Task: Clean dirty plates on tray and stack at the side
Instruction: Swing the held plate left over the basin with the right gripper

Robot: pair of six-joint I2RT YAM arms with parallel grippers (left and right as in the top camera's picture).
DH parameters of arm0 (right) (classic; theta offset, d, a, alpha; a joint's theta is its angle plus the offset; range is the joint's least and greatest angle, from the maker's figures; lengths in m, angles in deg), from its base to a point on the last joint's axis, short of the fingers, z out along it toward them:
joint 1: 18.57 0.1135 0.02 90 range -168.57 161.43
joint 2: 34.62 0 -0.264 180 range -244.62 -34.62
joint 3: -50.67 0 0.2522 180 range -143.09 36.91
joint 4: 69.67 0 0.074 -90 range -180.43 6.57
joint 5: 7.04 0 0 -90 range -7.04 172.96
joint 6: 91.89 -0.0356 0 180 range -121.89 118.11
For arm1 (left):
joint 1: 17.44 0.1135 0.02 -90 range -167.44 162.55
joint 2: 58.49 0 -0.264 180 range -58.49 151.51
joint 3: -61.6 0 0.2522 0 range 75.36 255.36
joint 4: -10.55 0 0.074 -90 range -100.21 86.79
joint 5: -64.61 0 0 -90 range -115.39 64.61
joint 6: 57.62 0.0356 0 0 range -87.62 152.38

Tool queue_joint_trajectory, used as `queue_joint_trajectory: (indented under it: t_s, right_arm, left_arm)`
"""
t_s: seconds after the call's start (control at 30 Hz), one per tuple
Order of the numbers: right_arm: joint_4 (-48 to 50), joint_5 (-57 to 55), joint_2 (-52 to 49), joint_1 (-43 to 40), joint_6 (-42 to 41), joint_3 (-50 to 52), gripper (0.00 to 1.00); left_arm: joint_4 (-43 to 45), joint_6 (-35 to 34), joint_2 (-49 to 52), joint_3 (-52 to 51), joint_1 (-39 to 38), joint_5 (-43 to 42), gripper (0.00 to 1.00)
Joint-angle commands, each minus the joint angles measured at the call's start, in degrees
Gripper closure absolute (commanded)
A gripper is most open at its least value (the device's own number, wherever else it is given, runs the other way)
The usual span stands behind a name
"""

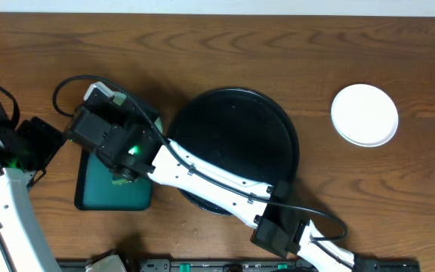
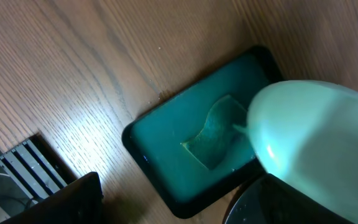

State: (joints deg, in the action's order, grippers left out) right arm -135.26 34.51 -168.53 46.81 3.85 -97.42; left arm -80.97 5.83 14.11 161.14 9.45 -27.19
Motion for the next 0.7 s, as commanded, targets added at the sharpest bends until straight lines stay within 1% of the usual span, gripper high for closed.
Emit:
queue_joint_trajectory:
  t_s: [0.0, 0.43, 0.67]
  right_arm:
    - [1.2, -6.5, -0.8, -0.4, 2.5, -1.4, 0.99]
    - [6.2, -11.4, -0.8, 0.4, 12.0, -1.4, 0.99]
    - [7.5, -13.1, -0.8, 1.4, 14.9, -1.4, 0.99]
  left_arm:
    - [0.0, 1.0, 0.1, 1.5, 0.4, -0.3, 0.19]
    - [0.3, 0.9, 0.1, 1.5, 0.4, -0.3, 0.19]
    - [0.2, 0.9, 0.1, 1.5, 0.4, -0.3, 0.19]
